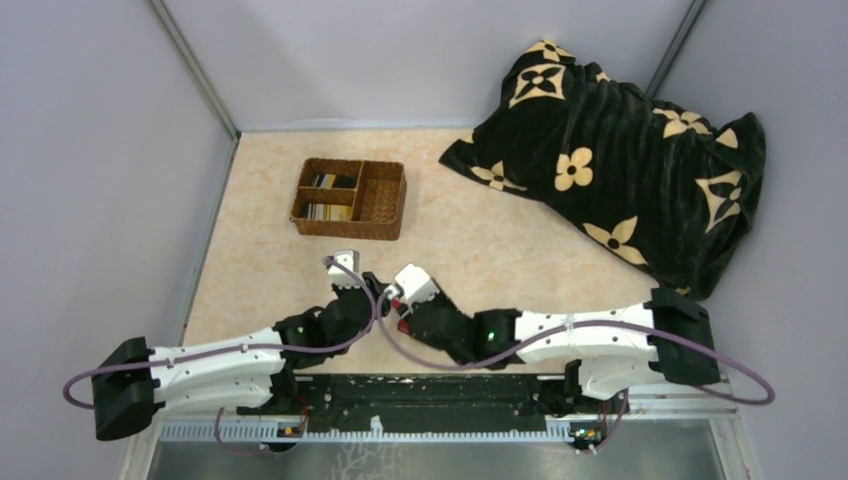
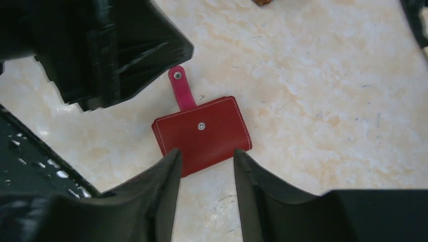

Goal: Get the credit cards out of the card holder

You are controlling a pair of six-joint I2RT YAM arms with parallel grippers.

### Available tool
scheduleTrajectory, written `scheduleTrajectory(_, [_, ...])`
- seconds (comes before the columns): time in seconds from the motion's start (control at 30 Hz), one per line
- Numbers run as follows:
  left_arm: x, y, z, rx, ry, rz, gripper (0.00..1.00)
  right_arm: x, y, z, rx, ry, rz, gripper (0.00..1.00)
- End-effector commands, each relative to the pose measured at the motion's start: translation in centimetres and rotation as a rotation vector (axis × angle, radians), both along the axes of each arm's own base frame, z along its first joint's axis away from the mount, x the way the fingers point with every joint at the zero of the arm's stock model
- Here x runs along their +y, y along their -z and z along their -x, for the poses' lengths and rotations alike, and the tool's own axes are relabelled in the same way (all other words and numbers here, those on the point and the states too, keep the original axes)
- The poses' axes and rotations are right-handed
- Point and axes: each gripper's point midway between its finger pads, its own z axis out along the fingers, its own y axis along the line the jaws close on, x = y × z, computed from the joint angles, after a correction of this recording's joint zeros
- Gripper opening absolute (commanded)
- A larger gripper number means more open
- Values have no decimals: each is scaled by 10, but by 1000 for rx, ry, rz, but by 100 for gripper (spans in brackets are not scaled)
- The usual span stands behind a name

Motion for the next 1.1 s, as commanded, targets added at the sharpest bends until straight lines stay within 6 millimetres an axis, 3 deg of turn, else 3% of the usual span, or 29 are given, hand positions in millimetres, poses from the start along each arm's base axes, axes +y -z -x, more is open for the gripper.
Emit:
scheduleTrajectory(0.0, [-9, -14, -7, 6, 25, -12, 45, -17, -25, -9, -342, 241, 92, 34])
scheduleTrajectory(0.03, [-11, -15, -10, 20, 29, 3, 45, -25, -25, -11, -389, 303, 109, 29])
scheduleTrajectory(0.13, [-4, -4, -26, 139, 28, 63, 45, -41, -18, -14, -425, 406, 96, 27])
scheduleTrajectory(0.23, [1, 5, -38, 225, 80, 142, 45, -33, 0, -9, -379, 316, 94, 29])
scheduleTrajectory(0.37, [9, 9, -48, 271, 73, 172, 45, 0, 17, 9, -252, 156, 20, 26])
scheduleTrajectory(0.53, [16, 17, -59, 346, 69, 268, 45, 36, 37, 45, -164, 47, -12, 0])
scheduleTrajectory(0.67, [21, 7, -64, 316, 58, 270, 45, 63, 68, 73, -91, -27, -4, 0])
scheduleTrajectory(0.77, [25, 2, -68, 300, 44, 261, 46, 76, 79, 89, -21, -67, -41, 0])
scheduleTrajectory(0.87, [25, -1, -68, 293, 47, 263, 46, 73, 89, 94, 27, -60, -62, 0])
scheduleTrajectory(1.07, [28, -5, -68, 277, 38, 273, 46, 37, 118, 77, 115, 62, -14, 0])
